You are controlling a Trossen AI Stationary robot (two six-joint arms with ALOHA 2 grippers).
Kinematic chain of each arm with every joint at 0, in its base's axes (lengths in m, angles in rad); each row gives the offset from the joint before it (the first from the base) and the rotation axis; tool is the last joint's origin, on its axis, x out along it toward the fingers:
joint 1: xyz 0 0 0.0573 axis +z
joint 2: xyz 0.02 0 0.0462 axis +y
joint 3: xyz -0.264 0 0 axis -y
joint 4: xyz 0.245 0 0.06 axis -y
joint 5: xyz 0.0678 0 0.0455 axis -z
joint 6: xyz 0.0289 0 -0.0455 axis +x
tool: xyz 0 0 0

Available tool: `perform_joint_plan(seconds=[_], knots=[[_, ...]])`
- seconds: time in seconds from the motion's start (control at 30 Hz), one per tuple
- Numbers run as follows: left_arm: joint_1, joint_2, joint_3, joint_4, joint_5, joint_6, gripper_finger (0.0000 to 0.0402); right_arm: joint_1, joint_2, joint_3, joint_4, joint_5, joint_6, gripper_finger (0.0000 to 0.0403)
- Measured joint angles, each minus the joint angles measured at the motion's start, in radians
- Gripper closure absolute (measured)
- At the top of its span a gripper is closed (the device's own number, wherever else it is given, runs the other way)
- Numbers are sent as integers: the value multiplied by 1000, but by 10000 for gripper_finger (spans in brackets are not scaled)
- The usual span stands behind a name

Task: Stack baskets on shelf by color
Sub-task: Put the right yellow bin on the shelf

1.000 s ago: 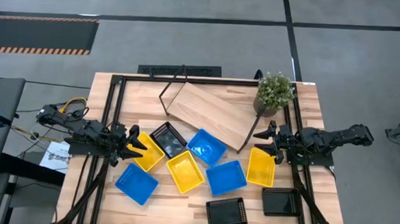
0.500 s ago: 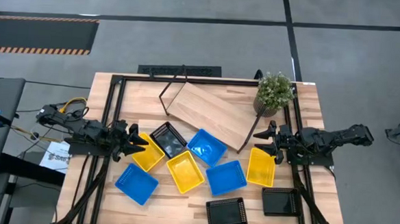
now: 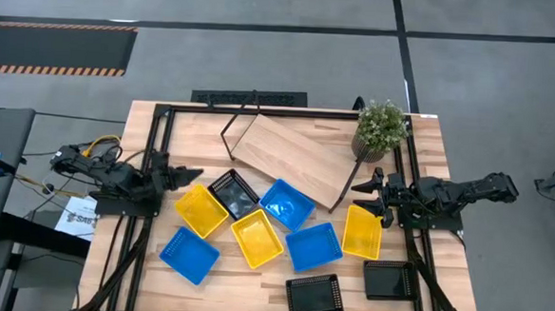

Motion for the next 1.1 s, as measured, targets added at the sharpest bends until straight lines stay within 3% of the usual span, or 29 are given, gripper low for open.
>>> perform_joint_plan(seconds=[0.13, 0.47, 0.9, 1.0, 1.1], knots=[[0, 0, 0, 58, -71, 0, 249, 0, 0, 0, 7, 0, 16, 159], [0, 0, 0, 84, -116, -10, 249, 7, 0, 7, 42, -6, 520, 159], [0, 0, 0, 95, -211, 33, 249, 4, 1, 13, -37, -73, 820, 159], [0, 0, 0, 175, -159, 75, 249, -8, 2, 9, 56, -72, 884, 159], [0, 0, 0, 311, -116, 145, 247, -8, 0, 10, 309, -70, 874, 159]])
